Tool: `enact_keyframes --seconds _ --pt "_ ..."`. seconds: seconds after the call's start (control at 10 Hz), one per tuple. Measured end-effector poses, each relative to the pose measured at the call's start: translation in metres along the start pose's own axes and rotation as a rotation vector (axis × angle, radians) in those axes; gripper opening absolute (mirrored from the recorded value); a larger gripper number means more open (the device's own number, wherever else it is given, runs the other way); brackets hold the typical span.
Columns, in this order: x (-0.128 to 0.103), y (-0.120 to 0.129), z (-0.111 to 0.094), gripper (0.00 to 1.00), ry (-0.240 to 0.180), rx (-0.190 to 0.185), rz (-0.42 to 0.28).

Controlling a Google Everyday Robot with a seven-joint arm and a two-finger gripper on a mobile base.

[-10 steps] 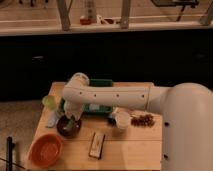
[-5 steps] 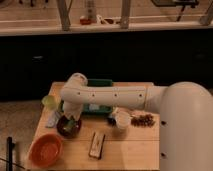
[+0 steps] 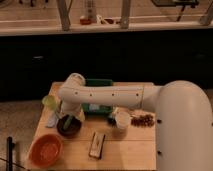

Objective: Place pepper in purple bowl

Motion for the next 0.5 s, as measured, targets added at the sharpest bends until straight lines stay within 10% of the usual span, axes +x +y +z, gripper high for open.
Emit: enact_keyframes --seconds 0.5 --pt "-0.0019 -0.0008 0.0008 0.80 0.001 -0.005 0.001"
